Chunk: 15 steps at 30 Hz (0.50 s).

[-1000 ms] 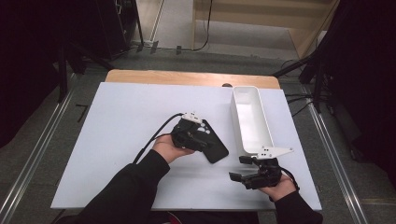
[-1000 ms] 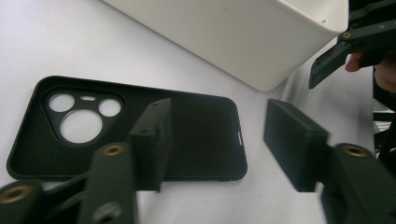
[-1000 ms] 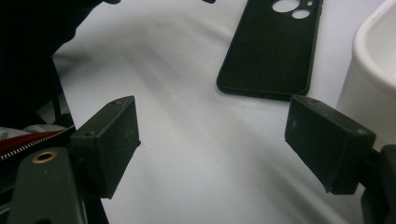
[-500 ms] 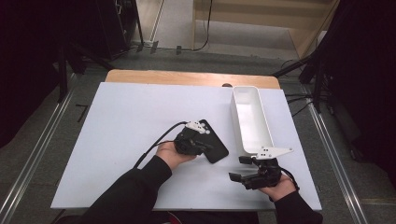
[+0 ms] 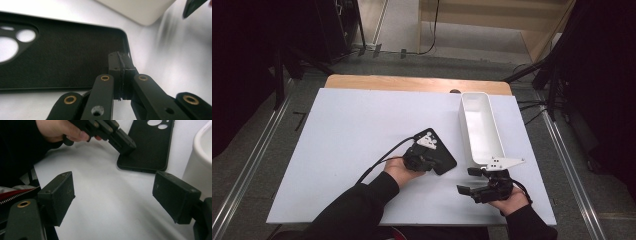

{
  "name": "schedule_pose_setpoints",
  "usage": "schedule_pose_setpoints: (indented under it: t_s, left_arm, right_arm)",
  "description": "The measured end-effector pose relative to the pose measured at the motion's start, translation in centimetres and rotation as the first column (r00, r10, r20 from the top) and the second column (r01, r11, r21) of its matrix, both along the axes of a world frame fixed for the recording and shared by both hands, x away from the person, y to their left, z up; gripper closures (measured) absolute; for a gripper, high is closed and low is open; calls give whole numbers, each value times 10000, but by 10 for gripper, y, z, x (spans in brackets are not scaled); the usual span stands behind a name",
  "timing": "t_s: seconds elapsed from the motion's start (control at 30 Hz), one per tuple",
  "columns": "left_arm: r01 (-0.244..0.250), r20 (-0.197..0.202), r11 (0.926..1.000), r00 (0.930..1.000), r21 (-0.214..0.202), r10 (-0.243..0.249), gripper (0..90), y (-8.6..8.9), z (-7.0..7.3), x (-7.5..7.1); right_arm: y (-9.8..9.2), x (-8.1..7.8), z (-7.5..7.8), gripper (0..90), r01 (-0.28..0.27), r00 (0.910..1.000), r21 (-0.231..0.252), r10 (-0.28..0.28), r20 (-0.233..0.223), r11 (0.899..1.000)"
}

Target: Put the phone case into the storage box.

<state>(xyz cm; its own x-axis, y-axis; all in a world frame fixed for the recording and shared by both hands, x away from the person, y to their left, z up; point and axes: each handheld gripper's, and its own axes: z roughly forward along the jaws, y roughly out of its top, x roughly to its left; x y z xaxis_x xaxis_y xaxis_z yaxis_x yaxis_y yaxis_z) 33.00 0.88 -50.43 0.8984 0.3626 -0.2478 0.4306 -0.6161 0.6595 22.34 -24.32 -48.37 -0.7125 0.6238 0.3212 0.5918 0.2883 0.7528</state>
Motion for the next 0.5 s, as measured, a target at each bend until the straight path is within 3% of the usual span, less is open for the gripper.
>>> schedule_pose_setpoints:
  t_s: [0.5]
  left_arm:
    - [77, -161, 9998, 9998, 198, -74, 889, 3, -1, 1]
  right_arm:
    - [1, 0, 0, 161, -51, 10000, 22, 51, -43, 10000]
